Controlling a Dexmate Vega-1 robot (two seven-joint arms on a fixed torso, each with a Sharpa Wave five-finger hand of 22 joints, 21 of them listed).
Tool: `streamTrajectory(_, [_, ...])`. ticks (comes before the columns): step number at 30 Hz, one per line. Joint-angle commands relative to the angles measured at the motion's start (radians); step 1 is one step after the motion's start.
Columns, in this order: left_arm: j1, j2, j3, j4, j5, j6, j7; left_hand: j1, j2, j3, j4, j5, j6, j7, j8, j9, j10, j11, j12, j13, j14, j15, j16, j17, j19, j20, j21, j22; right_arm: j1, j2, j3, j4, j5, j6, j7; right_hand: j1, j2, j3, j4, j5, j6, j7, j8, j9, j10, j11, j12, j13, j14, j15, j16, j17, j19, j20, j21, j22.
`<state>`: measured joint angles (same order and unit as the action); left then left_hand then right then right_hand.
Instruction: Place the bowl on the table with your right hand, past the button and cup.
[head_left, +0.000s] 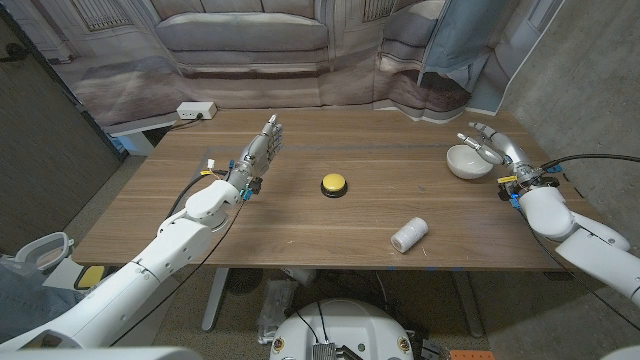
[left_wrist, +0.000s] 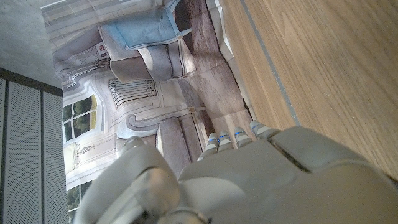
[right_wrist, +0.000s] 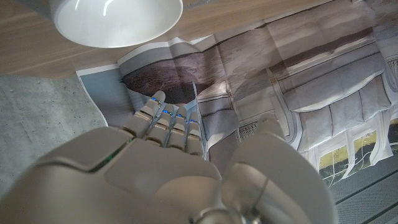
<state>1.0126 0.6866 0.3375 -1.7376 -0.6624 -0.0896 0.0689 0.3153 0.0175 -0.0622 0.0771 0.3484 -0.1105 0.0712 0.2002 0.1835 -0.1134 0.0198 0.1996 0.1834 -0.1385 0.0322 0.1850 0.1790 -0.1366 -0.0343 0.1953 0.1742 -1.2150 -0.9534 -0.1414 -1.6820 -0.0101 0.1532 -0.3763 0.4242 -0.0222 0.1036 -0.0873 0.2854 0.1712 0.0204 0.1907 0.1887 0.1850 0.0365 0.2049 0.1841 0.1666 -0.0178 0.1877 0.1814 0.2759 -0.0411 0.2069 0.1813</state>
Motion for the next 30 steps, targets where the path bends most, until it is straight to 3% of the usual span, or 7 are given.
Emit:
streamTrajectory(1, [-0.007,-0.002,-0.003,0.019,-0.008,-0.010,-0.016,0.009,0.000,-0.006,-0.001,0.003,0.006,-0.002,-0.001,0.003,-0.006,0.001,0.002,0.003,0.005,-0.001,0.003,0.003,-0.007,-0.038,0.003,0.006,-0.016,-0.021,-0.002,-0.032,-0.036,-0.045,-0.010,0.064,-0.010,0.016,-0.038,0.020,-0.046,0.012,-0.009,0.003,-0.030,0.010,-0.010,0.003,-0.023,0.003,-0.008,0.004,-0.009,-0.030,-0.005,0.002])
streamTrajectory(11, [-0.023,-0.010,0.001,0.041,-0.016,-0.018,-0.038,0.007,0.001,-0.010,0.001,0.002,0.009,-0.003,-0.001,0.003,-0.006,0.002,0.002,0.003,0.004,0.000,0.003,0.003,-0.008,-0.036,0.003,0.006,-0.028,-0.048,0.000,-0.075,-0.074,-0.112,-0.012,0.131,-0.012,0.034,-0.067,0.032,-0.086,0.013,-0.008,0.004,-0.063,0.022,-0.013,0.004,-0.056,0.012,-0.011,0.005,-0.033,-0.025,-0.013,0.002])
streamTrajectory(26, [-0.019,-0.018,0.000,0.055,-0.022,-0.030,-0.040,-0.002,0.003,-0.017,0.007,0.001,0.015,-0.001,0.000,0.003,-0.002,0.000,0.003,0.003,0.005,-0.001,0.003,0.004,-0.007,-0.035,0.004,0.007,-0.023,-0.084,-0.020,-0.126,-0.134,-0.219,-0.002,0.177,0.004,0.053,-0.073,0.032,-0.108,0.020,-0.004,0.007,-0.095,0.038,-0.014,0.005,-0.066,0.033,-0.006,0.007,-0.040,-0.012,-0.012,0.004])
streamTrajectory(30, [-0.018,-0.020,0.001,0.059,-0.022,-0.033,-0.041,-0.003,0.003,-0.018,0.009,0.001,0.016,-0.001,0.000,0.003,-0.002,0.000,0.003,0.003,0.006,-0.002,0.004,0.004,-0.007,-0.035,0.004,0.007,-0.020,-0.089,-0.025,-0.133,-0.140,-0.243,0.000,0.189,0.007,0.058,-0.073,0.028,-0.076,0.018,0.012,0.009,-0.096,0.040,-0.010,0.005,-0.066,0.035,-0.003,0.007,-0.040,-0.009,-0.010,0.004])
